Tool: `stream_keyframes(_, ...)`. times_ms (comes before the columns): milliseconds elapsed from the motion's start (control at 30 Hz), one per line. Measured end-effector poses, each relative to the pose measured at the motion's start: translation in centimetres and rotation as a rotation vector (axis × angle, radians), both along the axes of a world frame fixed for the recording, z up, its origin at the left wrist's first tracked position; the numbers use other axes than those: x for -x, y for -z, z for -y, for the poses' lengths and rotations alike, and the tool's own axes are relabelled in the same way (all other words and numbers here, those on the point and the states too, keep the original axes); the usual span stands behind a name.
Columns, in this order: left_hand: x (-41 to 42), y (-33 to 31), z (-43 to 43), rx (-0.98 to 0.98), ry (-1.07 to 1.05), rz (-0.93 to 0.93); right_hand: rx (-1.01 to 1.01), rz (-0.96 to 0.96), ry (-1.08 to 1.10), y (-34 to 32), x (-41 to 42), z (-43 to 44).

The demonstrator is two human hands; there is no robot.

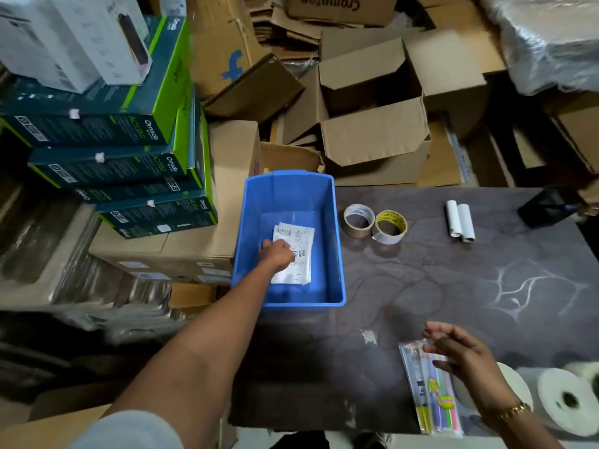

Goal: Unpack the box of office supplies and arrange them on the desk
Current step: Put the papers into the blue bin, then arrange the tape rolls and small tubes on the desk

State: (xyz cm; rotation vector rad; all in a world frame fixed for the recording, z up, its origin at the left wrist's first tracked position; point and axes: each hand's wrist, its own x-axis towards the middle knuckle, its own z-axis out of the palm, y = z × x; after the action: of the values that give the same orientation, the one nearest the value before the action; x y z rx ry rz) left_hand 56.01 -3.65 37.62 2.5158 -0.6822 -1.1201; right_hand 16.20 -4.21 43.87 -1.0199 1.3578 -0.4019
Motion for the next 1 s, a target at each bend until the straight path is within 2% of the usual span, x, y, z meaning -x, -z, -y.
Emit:
stream_keyframes(100, 0.6, -1.0, 0.3, 0.073, 0.001, 0.086, -0.023, 0.008, -0.025, 0.2, -0.9, 1.0)
stream_keyframes(300, 5.2, -5.6, 3.3, 0.578, 0.086, 0.279, 0.062, -0.076, -0.156, 0.5, -3.2, 6.6)
stream_keyframes(467, 10.7, -7.4, 7.1, 0.697, 0.222, 0.398, 0.266, -0.231, -0.401, 1.4, -5.0, 13.3)
stream_keyframes(567, 12.9, -6.2, 10.2, 0.607, 0.293, 0.413, 0.397, -0.366, -0.557, 2.4, -7.2, 17.6)
stream_keyframes(700, 13.7, -3.2, 13.9, 0.295, 0.333, 0.338, 0.527, -0.478, -0.686, 4.3, -10.9, 21.8)
stream_keyframes(800, 13.2, -1.3, 15.6, 0.142, 0.314, 0.284, 0.588, -0.561, -0.781, 6.7, -13.0, 23.4)
stream_keyframes(900, 12.5, 0.4, 16.7, 0.065, 0.339, 0.236, 0.606, -0.628, -0.841, 8.7, -14.4, 24.2)
stream_keyframes(1000, 12.1, 1.7, 17.3, 0.052, 0.371, 0.242, 0.624, -0.608, -0.802, 9.2, -14.6, 24.7)
